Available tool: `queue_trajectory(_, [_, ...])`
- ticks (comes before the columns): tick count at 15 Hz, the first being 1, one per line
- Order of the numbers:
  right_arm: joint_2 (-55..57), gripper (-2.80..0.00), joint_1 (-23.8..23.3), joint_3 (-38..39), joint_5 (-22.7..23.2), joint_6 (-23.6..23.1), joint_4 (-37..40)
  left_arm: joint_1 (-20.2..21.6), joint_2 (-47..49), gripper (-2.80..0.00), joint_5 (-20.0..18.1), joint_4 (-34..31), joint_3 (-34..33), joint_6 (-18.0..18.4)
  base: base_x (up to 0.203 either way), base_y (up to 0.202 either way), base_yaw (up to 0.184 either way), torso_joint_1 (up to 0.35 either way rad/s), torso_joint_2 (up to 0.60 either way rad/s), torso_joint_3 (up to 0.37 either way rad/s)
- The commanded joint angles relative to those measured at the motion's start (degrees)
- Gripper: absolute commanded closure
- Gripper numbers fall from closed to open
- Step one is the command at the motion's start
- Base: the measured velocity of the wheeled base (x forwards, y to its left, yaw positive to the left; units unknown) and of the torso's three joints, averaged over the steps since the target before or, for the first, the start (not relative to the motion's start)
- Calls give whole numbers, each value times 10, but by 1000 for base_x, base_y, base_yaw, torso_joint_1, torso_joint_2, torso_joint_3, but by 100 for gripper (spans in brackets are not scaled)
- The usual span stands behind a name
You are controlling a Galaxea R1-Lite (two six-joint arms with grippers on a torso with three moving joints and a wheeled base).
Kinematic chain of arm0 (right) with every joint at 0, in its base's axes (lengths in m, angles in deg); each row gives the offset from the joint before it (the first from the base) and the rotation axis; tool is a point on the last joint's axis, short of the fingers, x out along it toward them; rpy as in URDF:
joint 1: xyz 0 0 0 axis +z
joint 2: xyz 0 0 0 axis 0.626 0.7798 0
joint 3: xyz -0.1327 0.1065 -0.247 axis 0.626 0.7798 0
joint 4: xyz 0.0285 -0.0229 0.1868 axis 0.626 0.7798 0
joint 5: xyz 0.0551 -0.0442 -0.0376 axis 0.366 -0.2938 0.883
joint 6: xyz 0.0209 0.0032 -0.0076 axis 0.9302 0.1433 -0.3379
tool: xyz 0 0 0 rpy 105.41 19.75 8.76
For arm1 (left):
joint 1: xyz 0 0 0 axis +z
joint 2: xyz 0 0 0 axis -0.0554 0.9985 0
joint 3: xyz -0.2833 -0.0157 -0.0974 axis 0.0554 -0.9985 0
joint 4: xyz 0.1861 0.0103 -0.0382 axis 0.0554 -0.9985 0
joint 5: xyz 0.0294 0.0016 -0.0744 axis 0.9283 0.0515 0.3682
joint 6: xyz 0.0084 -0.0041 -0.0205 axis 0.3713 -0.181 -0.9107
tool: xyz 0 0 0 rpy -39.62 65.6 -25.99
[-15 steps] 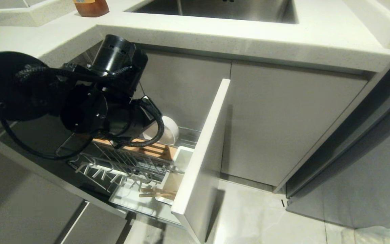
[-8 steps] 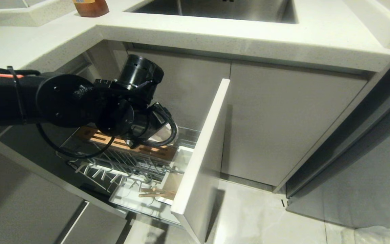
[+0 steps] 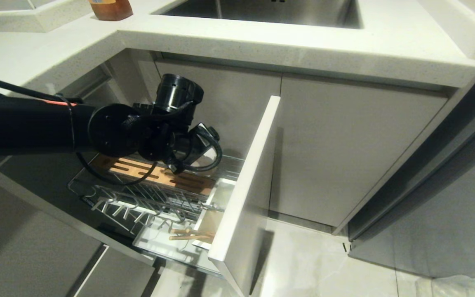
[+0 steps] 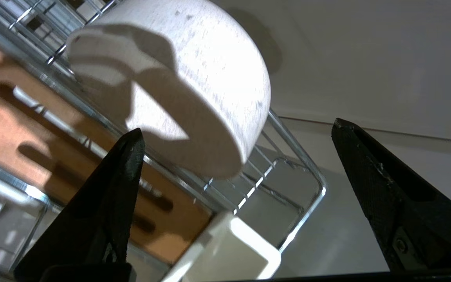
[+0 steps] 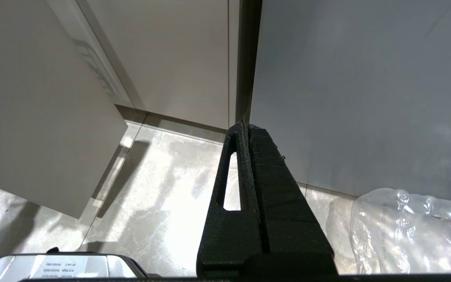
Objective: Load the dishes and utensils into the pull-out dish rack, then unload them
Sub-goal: Take the bowl out of the cupboard
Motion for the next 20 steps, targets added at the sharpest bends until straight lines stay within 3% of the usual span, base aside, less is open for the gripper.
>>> queue_trajectory(1, [0,0,0,0,0,0,0,10,22,-280,-3,19,8,11,0,0,0,0,0,0])
queue_trajectory(12, [0,0,0,0,0,0,0,21,61,-280,-4,34,44,36,0,0,0,0,0,0])
queue_trajectory(13, [0,0,0,0,0,0,0,21,62,-247,-4,34,44,37,0,0,0,0,0,0])
queue_trajectory(14, [0,0,0,0,0,0,1,21,63,0,-3,34,44,39,0,0,0,0,0,0])
queue_trajectory(20, [0,0,0,0,0,0,0,21,59,0,-3,33,41,42,0,0,0,0,0,0])
